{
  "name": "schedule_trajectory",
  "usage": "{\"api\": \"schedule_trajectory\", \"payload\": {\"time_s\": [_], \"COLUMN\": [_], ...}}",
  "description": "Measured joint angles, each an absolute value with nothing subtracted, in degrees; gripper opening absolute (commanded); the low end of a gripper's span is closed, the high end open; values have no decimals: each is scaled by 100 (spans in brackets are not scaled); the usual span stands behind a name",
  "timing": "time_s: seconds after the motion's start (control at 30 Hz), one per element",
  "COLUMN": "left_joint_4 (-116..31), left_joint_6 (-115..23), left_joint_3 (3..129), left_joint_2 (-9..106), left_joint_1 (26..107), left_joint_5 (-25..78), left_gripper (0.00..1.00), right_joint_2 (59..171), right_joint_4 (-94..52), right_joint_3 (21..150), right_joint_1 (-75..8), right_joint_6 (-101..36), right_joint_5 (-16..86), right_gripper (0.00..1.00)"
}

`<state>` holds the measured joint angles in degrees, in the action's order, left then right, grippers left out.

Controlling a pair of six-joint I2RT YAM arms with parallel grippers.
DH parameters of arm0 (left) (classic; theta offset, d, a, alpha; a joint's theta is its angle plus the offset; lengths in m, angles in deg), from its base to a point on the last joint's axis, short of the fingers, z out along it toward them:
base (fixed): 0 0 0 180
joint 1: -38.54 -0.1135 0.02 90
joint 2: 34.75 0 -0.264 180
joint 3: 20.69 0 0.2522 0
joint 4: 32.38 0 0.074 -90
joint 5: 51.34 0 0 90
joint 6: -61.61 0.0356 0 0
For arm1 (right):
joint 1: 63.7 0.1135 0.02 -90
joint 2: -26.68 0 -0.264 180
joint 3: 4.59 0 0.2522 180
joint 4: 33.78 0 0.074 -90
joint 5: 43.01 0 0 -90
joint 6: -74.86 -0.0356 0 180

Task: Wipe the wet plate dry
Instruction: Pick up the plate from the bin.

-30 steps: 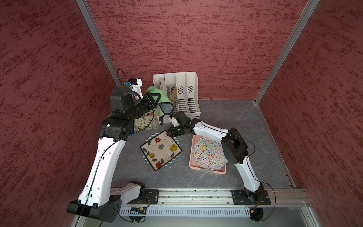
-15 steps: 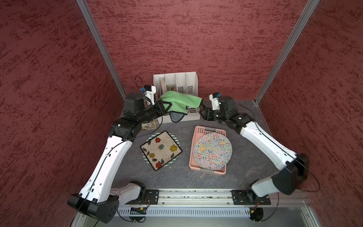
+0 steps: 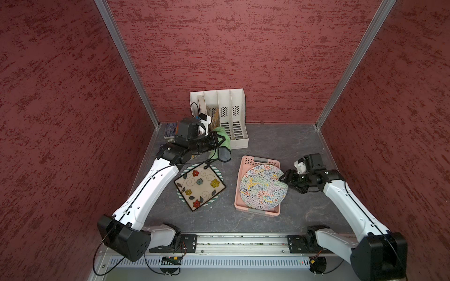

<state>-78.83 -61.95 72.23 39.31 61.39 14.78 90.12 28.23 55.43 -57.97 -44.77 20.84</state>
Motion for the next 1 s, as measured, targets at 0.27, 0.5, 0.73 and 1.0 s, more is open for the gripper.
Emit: {"api": "schedule_trajectory", "payload": {"time_s": [0.27,0.5,0.73,1.0], "left_joint_4": [-7828,-7822,-7769,-7509], "left_joint_6": [-6198,-6200,-6217,-6324], "left_joint_3": [7225,7225,7225,7225], "left_joint_2": [3894,3894,3929,3975], "left_joint_1": [6154,6161,6161,6196], "left_joint_5": [1498,1518,1513,1432], "left_gripper": [0,0,0,0], "right_joint_2": [9517,8999,8841,8789], "right_joint_4": [2515,2408,2434,2344], "right_joint_3": [5307,5292,5375,5600], "right_joint_1": [-5803,-5805,-5814,-5816], "right_joint_6": [-4361,-4326,-4221,-4328], "right_joint_5": [1870,1634,1701,1614], "right_gripper": [28,0,0,0]}}
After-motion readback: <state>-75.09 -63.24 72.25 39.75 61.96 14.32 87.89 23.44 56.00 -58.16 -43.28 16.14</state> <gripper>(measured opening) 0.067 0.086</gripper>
